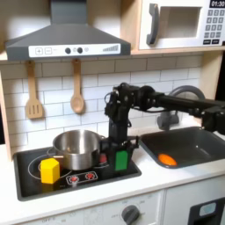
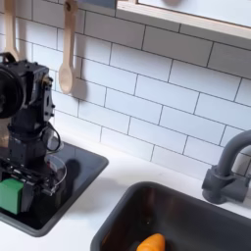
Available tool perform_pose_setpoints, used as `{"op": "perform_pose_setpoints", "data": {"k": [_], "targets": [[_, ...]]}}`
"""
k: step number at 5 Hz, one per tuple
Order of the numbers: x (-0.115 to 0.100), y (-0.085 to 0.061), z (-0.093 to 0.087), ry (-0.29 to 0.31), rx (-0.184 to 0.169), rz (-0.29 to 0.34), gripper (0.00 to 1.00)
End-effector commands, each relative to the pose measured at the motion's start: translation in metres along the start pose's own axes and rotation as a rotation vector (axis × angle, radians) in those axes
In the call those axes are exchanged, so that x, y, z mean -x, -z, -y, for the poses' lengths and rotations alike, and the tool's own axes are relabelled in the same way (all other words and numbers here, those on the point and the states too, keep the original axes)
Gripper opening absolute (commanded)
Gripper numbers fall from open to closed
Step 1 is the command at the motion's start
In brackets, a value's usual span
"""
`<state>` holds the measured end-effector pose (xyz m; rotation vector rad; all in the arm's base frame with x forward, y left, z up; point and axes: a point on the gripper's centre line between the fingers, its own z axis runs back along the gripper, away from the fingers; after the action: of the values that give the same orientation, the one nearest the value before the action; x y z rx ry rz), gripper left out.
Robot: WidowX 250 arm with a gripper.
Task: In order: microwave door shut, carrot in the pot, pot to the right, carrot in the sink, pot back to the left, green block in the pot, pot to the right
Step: 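Put the green block in the pot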
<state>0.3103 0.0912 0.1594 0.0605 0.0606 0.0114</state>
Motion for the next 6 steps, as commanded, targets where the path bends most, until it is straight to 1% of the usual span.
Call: {"op": "perform_pose_setpoints", "data": {"k": [1, 2, 3, 4, 5, 6], "targets": [[-0.01, -0.044, -0.005, -0.014, -0.024, 0.069, 0.0], [-0.022, -0.062, -0.013, -0.037, -0.043, 0.121, 0.0], [-0.032, -0.067, -0.02, -0.042, -0.063, 0.15, 0.0], [-0.039, -0.062, -0.03, -0.057, -0.079, 0.147, 0.0], [-0.046, -0.058, -0.044, -0.084, -0.102, 0.151, 0.0], [-0.057, -0.054, -0.057, -0.104, -0.12, 0.161, 0.0]]}}
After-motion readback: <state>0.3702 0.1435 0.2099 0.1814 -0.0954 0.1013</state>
